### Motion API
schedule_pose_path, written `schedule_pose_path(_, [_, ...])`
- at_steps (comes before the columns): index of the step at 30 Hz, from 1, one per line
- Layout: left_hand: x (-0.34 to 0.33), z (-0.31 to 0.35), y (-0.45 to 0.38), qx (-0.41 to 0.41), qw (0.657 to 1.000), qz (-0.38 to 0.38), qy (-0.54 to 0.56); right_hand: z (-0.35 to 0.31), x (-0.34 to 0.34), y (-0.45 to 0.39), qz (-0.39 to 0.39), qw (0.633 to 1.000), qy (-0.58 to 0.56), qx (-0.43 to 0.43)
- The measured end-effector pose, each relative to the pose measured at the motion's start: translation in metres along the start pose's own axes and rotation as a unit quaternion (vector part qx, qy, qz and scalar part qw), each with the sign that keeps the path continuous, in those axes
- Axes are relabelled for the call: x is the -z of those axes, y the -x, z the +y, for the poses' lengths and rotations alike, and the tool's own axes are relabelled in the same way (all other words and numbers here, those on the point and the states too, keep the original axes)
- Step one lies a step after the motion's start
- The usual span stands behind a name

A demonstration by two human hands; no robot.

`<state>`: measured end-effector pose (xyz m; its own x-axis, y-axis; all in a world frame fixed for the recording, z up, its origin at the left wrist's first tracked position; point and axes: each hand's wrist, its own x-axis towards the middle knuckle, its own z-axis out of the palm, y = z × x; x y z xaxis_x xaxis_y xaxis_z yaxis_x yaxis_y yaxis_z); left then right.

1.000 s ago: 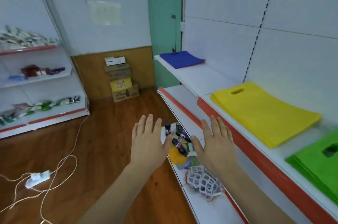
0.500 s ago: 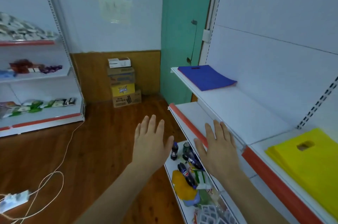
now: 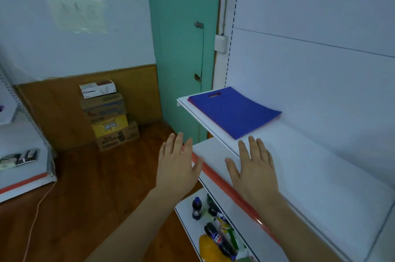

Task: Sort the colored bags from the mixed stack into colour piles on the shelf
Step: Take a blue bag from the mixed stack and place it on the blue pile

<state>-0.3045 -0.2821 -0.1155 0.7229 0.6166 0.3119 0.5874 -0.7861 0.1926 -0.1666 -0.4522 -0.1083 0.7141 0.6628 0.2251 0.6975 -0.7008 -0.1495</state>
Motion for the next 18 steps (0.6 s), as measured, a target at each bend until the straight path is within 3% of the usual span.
schedule_pose_path(8, [-0.028,-0.008,-0.15,-0.044,0.999,-0.024,-0.005,0.005,-0.02,-0.13,0.01,0.999,0.007,-0.046])
schedule_pose_path(18, [-0.08,-0.026,-0.277,-0.142,0.988,-0.057,0.026,-0.002,-0.048,-0.213,0.02,0.989,0.05,-0.136])
